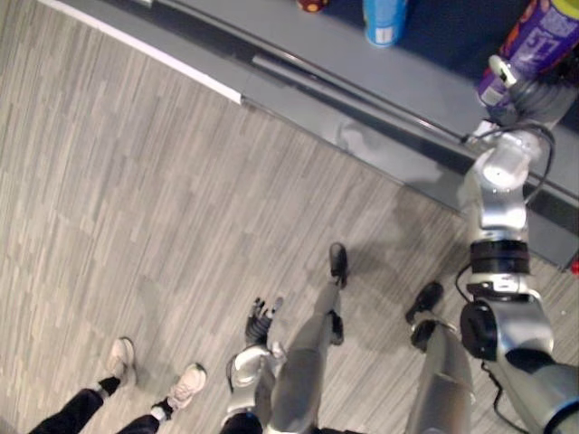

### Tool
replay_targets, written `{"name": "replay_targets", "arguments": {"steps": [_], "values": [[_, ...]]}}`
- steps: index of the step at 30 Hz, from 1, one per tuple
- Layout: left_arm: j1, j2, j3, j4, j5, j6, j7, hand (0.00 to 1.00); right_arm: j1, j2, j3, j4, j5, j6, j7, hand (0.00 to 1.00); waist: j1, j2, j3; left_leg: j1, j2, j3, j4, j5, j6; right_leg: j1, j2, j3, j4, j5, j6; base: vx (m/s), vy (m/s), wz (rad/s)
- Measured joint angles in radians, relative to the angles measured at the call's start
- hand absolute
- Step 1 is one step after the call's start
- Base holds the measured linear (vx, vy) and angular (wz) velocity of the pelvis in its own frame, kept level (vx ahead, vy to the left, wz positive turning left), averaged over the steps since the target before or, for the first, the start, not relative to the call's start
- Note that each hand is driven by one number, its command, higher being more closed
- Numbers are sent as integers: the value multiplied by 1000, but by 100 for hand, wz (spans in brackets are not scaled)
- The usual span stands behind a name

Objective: Put the gum and the chips on the shelf.

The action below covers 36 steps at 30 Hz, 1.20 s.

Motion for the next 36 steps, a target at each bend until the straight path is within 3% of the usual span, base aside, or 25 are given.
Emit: {"name": "replay_targets", "arguments": {"steps": [16,28,32,36], "values": [[1,0,0,8,0,0,-1,0,124,51,23,-2,24,0,3,0,-6,-5,-8,53,19,25,0,1,0,47,24,16,-20,2,-3,7,-10,-5],[12,3,0,96,24,18,-18,0,407,143,85,-45,15,-5,57,0,-33,-59,-61,176,56,48,0,-22,-22,176,74,31,-82,13,-12,7,-39,-10],[17,35,9,175,83,29,-31,0,520,169,152,-47,13,-10,107,0,-74,-87,-87,229,73,59,0,-32,-18,231,103,48,-123,24,-14,41,-44,-20],[22,66,53,257,144,54,-51,0,717,171,241,-62,14,-31,220,0,-98,-122,-143,307,86,63,0,-46,-32,314,138,87,-197,50,-10,88,-47,-32]]}}
